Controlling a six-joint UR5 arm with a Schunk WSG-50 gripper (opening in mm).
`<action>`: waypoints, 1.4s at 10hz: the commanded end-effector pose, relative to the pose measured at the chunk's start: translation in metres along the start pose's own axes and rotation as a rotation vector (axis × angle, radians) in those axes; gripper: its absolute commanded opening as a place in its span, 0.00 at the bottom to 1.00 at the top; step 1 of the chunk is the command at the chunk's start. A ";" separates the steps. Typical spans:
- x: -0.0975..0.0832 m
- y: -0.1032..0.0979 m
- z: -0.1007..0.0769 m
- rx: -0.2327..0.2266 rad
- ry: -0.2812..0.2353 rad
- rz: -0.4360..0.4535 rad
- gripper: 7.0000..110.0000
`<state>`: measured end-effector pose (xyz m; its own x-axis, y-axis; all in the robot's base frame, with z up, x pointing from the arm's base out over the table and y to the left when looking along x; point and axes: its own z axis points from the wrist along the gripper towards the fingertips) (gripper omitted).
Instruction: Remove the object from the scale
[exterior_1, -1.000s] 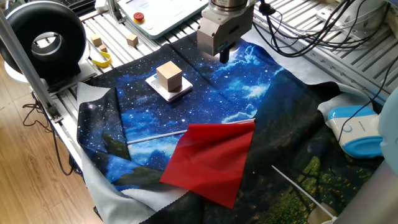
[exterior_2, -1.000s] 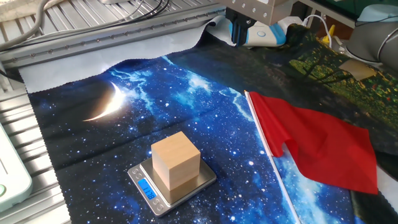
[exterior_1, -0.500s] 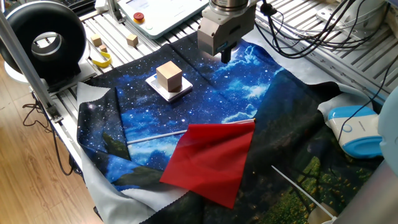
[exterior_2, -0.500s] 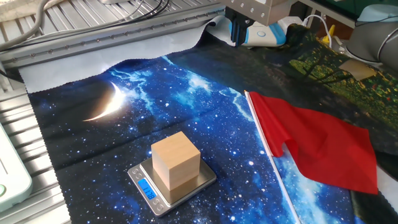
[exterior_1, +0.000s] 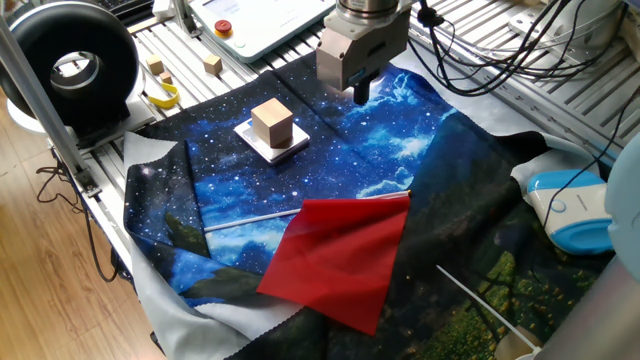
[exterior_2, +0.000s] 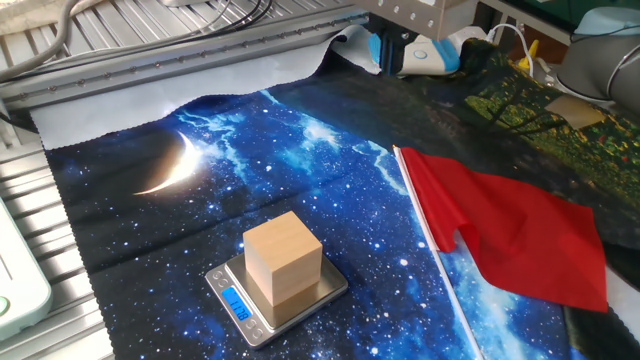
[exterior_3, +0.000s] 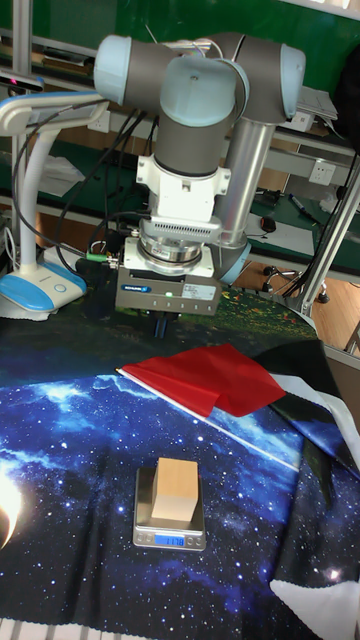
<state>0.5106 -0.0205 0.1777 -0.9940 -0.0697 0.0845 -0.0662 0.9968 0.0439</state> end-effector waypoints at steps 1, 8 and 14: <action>-0.023 -0.001 -0.002 0.002 -0.093 0.010 0.00; -0.025 -0.005 -0.003 0.015 -0.103 0.020 0.00; -0.018 -0.008 -0.002 0.029 -0.073 0.016 0.00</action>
<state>0.5340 -0.0286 0.1766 -0.9984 -0.0561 -0.0063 -0.0562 0.9984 0.0045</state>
